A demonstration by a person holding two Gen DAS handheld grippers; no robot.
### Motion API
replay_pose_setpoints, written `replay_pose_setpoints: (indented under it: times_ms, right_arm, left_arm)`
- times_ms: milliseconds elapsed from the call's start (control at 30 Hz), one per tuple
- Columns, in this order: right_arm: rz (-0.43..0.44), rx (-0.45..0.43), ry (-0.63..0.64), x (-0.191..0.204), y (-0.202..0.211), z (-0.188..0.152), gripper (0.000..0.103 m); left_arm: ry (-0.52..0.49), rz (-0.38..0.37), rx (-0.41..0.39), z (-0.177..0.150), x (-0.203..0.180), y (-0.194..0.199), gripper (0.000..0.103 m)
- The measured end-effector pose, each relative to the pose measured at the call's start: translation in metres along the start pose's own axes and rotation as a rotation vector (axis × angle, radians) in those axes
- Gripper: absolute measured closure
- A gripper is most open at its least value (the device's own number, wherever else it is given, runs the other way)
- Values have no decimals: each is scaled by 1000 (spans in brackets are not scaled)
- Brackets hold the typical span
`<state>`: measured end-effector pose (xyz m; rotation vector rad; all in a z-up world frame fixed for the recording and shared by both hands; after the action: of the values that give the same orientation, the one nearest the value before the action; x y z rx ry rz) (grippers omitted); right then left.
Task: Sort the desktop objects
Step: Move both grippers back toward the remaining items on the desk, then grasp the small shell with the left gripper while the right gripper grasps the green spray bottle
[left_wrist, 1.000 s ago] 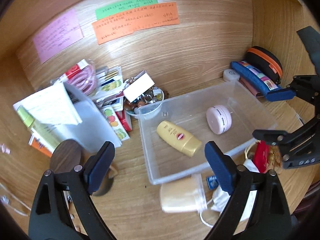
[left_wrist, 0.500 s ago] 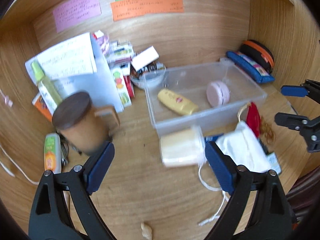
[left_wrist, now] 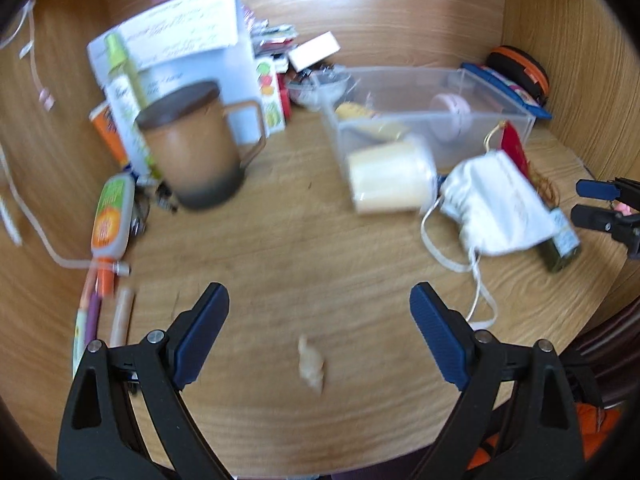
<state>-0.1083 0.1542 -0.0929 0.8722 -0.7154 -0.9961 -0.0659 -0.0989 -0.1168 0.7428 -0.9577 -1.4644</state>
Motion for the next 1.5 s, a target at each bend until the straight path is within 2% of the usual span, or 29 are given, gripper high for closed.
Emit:
replay_pose_setpoints:
  times_ms: [267,333,467,600,700,833,933,1200,1267,1300,1500]
  right_arm:
    - [-15,16,30,14,-14,-18,27]
    - [-18,17,32,16,-17,-19,27]
    - [-19,29,5,14,-25,-23,27]
    - [-29,40,-17,9,-31,-27,27]
    - [-31,44,-30,7,-35,-29,27]
    - [-25,54,-41,6,-41,-31,27]
    - [-14,59,-49,6,-46,-33,32]
    - [-9,47,-53,-1,-43,-31,62]
    - [-4,47,-60,-4,-43,-31,63]
    - [3,47,-68,-6,-42,-31,64]
    - [9,23,-103,-17,-32,-29,65]
  left_arm:
    - [76,-17,27,-30,17,-13,13]
    - [78,-23,40,-32,18,-17,26]
    - [76,-39,63,-36,15,-23,31]
    - [74,-59,83,-39,12,-30,46]
    - [75,-53,67,-38,12,-28,57]
    - [71,-50,61,-39,12,-27,61]
    - [65,-47,60,-40,11,-26,64]
    - [41,-53,51,-36,7,-27,79]
    - [40,-57,53,-35,5,-28,83]
    - [41,-55,55,-34,5,-28,89]
    - [50,-38,61,-32,3,-29,89]
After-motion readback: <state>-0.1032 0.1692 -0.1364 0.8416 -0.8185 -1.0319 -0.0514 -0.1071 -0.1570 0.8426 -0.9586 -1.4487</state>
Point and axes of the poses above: each gripper's, at about its wrist camera, not at the fingertips, and y roughly against the way its jaws point, x to its left, z to its top, the point moved 7 cm from there along -y, roughly the way its jaws point, and after that the axes turned 12 degrees about x, right-handed, at the moved point
